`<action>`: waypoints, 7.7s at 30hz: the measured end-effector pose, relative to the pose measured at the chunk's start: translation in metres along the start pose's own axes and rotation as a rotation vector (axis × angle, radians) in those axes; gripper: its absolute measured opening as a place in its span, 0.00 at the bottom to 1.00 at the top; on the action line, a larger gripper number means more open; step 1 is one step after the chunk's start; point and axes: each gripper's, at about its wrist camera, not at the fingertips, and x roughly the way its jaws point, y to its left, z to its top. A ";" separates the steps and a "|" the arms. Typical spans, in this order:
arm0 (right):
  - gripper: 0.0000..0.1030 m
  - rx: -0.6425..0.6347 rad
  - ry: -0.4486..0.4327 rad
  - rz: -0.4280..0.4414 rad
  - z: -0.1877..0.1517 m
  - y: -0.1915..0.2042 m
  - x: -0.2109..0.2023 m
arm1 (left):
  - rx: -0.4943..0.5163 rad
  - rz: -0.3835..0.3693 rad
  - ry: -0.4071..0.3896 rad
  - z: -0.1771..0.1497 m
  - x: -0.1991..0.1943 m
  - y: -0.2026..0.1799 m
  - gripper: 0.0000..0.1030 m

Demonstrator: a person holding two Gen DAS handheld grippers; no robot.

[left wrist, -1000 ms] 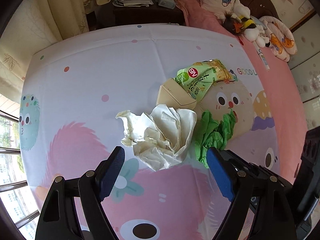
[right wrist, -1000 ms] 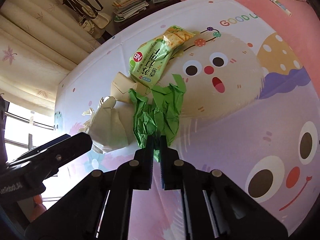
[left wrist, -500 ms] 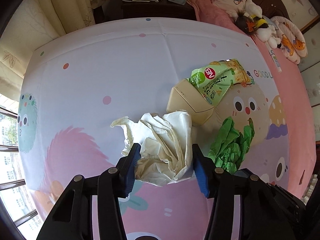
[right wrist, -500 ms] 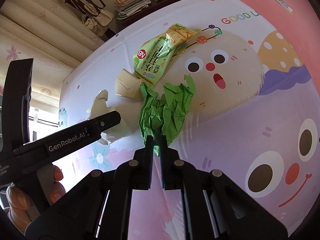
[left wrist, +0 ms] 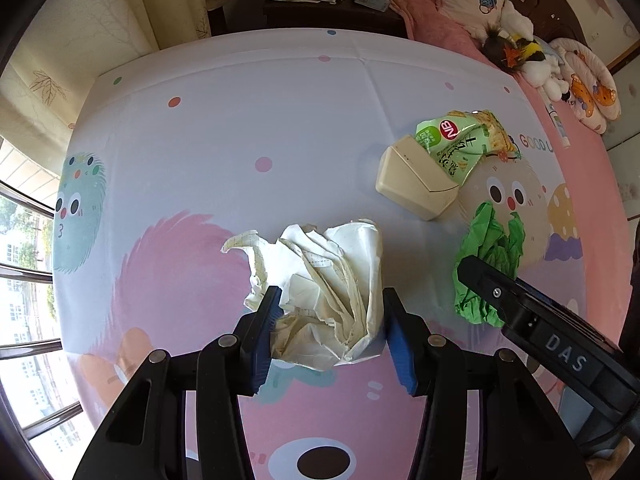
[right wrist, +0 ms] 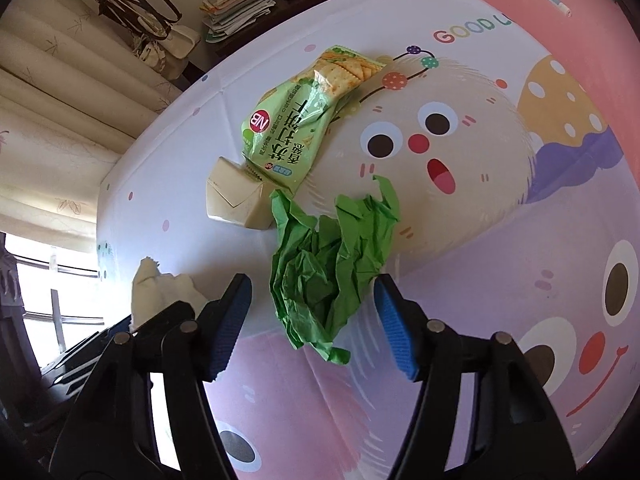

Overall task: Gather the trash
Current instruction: 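Carry the white tissue and green wrapper over the trash bin and open both tools, then raise both tools back over the table toward the beige box, then grasp the beige box with the left tool while the right tool grasps the green cracker bag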

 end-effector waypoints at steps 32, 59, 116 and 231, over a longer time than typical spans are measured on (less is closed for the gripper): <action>0.32 -0.391 -0.099 0.271 -0.202 -0.124 -0.240 | -0.041 0.045 -0.221 -0.317 -0.172 -0.129 0.49; 0.32 -0.317 0.244 0.073 -0.439 -0.312 -0.039 | 0.003 -0.048 0.166 -0.559 0.113 -0.147 0.50; 0.60 -0.356 0.067 0.205 -0.396 -0.279 -0.249 | -0.065 0.148 -0.325 -0.525 -0.272 -0.183 0.84; 0.62 0.094 -0.091 0.082 0.119 -0.013 0.017 | 0.325 -0.095 -0.012 0.065 0.051 -0.056 0.62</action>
